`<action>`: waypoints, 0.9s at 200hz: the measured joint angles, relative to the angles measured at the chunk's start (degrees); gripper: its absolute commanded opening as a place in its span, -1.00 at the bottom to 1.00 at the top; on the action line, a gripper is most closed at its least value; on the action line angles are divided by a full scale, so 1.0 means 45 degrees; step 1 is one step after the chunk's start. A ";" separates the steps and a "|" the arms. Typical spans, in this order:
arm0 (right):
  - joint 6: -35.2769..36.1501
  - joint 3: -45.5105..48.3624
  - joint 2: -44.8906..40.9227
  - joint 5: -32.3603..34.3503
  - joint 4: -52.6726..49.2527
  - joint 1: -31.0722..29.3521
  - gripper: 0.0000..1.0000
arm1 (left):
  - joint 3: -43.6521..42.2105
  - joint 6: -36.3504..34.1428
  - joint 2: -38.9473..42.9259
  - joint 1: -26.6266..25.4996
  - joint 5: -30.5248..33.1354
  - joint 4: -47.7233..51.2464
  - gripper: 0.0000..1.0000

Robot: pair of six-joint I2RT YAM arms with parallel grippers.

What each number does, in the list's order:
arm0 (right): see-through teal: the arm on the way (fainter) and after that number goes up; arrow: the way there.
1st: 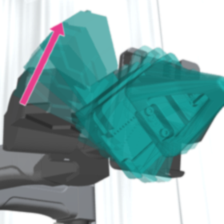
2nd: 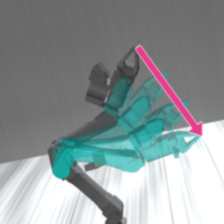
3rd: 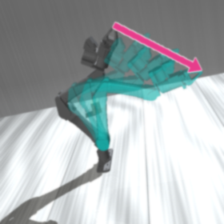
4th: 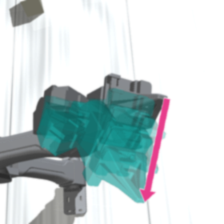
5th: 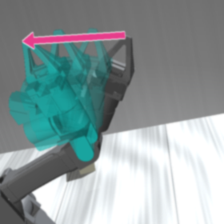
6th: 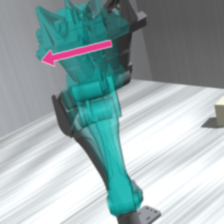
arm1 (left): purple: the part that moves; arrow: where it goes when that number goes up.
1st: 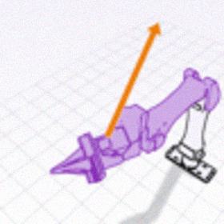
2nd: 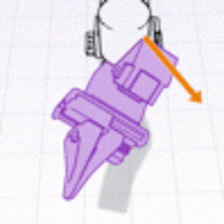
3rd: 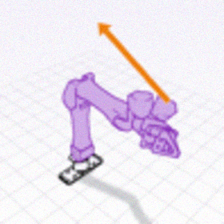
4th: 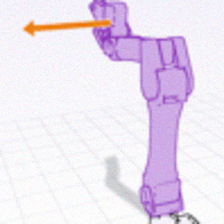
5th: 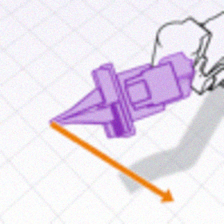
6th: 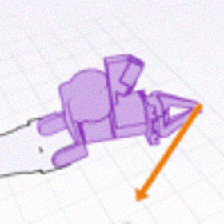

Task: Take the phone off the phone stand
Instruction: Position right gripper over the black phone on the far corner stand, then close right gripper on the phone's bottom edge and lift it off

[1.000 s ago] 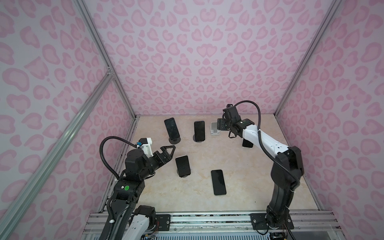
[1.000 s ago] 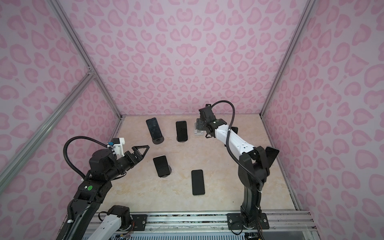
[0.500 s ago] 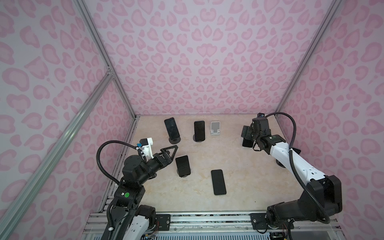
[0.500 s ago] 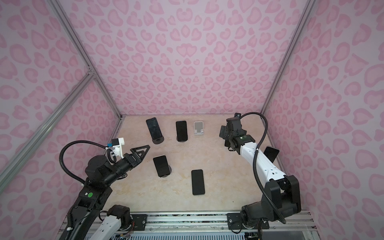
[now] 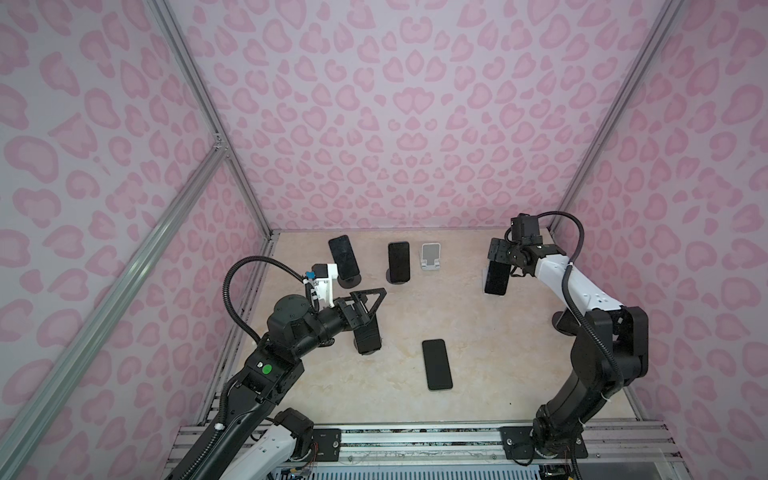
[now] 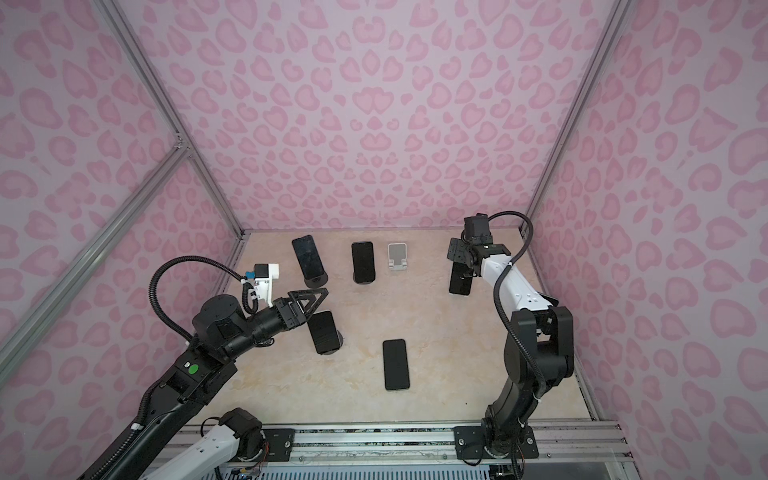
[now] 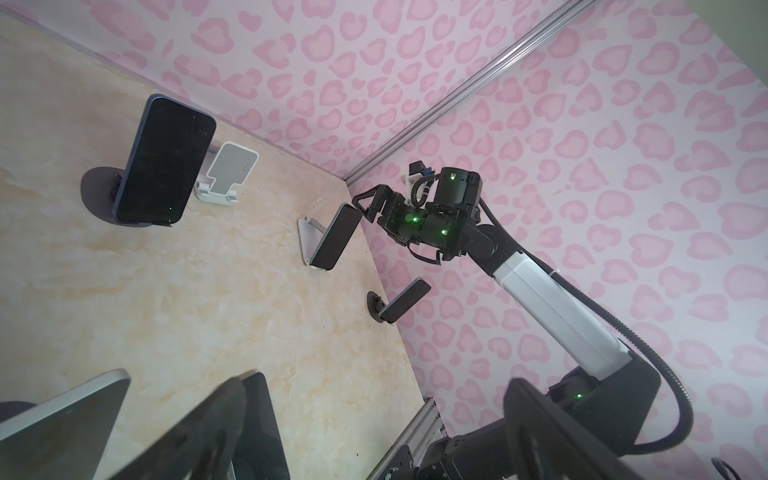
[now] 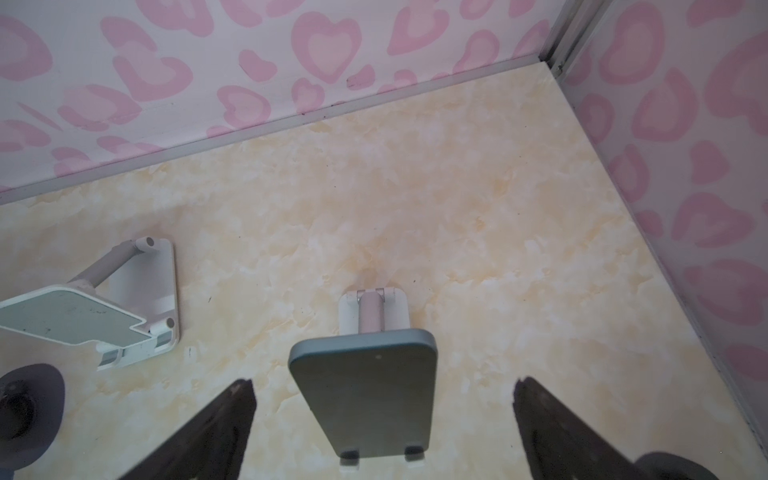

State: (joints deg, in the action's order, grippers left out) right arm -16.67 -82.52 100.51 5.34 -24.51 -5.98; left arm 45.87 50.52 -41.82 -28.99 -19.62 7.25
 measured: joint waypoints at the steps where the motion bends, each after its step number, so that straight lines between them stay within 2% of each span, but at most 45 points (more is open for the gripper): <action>1: 0.0005 -0.0005 0.0010 -0.0010 0.0000 0.0000 0.98 | 0.0000 -0.0015 0.0000 0.0000 0.0005 0.0000 1.00; 98: 0.0437 0.0306 0.0695 -0.0879 -0.0330 0.0321 0.97 | -0.0112 -0.0151 -0.0544 -0.0121 -0.0131 0.0097 1.00; 180: 0.0602 0.0214 0.1540 -0.1195 0.0078 0.0359 0.74 | 0.0068 -0.0155 -0.0865 -0.0262 -0.0311 0.0078 1.00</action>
State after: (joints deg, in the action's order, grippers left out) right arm -13.96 -81.56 107.44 -0.03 -24.16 -4.36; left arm 46.17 49.82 -45.71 -30.17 -21.02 7.60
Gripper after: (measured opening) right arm 0.889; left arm 0.998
